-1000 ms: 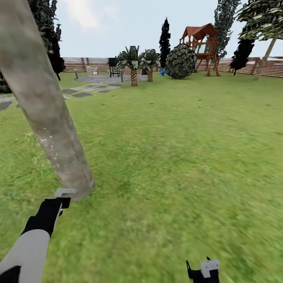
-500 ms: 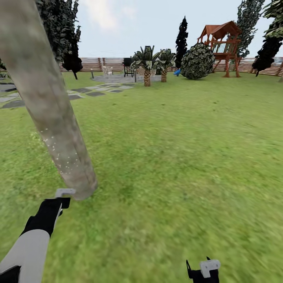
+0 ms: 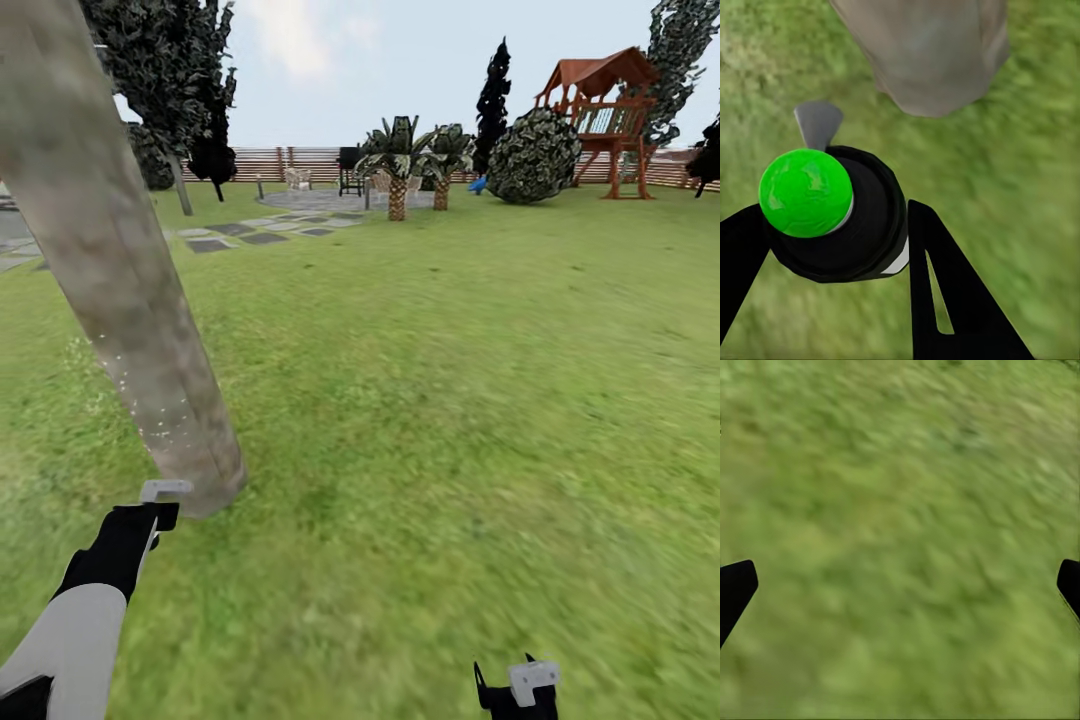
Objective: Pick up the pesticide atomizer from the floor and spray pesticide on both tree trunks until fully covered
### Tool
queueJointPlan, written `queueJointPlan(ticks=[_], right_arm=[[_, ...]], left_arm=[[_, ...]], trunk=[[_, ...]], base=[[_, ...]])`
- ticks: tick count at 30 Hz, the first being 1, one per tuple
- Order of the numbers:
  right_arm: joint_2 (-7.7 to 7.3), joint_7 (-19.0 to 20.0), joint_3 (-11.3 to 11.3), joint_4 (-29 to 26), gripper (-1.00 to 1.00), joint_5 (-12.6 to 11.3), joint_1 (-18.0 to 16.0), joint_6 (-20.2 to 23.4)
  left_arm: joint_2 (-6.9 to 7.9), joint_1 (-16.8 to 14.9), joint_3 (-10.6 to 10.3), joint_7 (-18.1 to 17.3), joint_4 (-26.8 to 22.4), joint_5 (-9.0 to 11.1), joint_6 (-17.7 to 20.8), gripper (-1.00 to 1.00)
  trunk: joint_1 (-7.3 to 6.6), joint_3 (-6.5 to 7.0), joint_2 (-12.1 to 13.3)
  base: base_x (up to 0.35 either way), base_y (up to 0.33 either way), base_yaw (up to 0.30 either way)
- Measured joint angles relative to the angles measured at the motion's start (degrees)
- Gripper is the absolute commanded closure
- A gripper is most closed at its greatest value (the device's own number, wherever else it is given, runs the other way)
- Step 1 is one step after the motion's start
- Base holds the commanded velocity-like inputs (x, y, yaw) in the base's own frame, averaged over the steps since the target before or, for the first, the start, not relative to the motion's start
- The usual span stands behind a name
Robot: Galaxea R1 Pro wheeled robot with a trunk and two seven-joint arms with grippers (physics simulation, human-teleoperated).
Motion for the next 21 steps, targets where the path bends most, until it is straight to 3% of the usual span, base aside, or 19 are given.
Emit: queueJointPlan(ticks=[9,21], right_arm=[[0.00,0.0,0.0,0.0,-1.00,0.0,0.0,0.0],[0.00,0.0,0.0,0.0,-1.00,0.0,0.0,0.0]], left_arm=[[0.00,0.0,0.0,0.0,0.0,0.1,0.0,1.00],[0.00,0.0,0.0,0.0,0.0,0.2,0.0,1.00]], trunk=[[0.00,0.00,0.0],[0.00,0.00,0.0]], base=[[0.227,-0.183,0.278],[0.031,-0.061,0.278]])
